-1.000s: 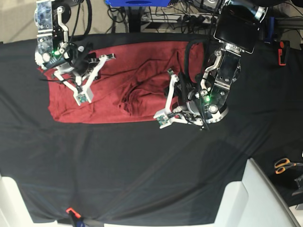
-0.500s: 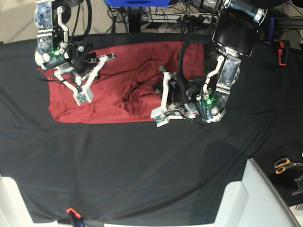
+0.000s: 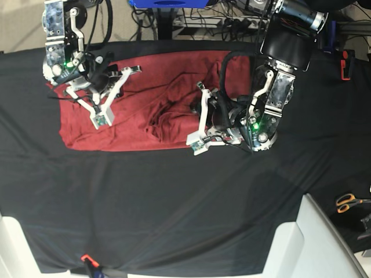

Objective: Fold the T-shirt properly
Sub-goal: 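Press and adjust the folded layer with the left gripper, then push the folded layer toward the right gripper with the left gripper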

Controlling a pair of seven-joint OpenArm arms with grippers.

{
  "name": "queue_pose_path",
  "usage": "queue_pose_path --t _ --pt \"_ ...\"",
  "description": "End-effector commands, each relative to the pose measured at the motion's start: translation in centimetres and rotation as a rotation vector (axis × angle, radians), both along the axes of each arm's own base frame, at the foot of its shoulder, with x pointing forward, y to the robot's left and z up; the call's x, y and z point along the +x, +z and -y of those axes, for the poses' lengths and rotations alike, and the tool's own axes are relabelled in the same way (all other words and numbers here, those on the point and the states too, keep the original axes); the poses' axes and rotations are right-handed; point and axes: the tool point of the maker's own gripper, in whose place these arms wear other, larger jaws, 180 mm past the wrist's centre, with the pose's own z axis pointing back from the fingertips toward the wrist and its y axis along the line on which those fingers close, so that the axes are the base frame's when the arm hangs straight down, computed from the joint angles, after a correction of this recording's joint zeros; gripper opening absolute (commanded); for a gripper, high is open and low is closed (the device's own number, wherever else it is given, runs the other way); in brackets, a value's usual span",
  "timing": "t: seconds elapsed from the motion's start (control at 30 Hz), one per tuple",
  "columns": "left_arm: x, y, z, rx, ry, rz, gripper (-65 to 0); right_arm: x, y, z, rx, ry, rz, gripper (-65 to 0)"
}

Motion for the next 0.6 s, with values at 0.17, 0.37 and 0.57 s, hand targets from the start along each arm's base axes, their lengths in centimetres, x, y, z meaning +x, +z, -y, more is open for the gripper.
queue_pose_path --t 0.17,0.37,0.57 --pt "1.14 1.01 0.39 -0.023 -0.006 0.035 -65.0 0.7 0.69 -0.18 0.012 -0.003 0.033 -64.2" --pt "1.28 1.27 0.43 -0.023 -0.007 0.043 -65.0 0.7 0.69 -0.18 0.012 -0.003 0.033 -64.2" --pt "1.45 1.77 0.89 -0.034 -0.014 0.057 -65.0 0.7 0.69 -0.18 0.012 -0.003 0.033 -64.2"
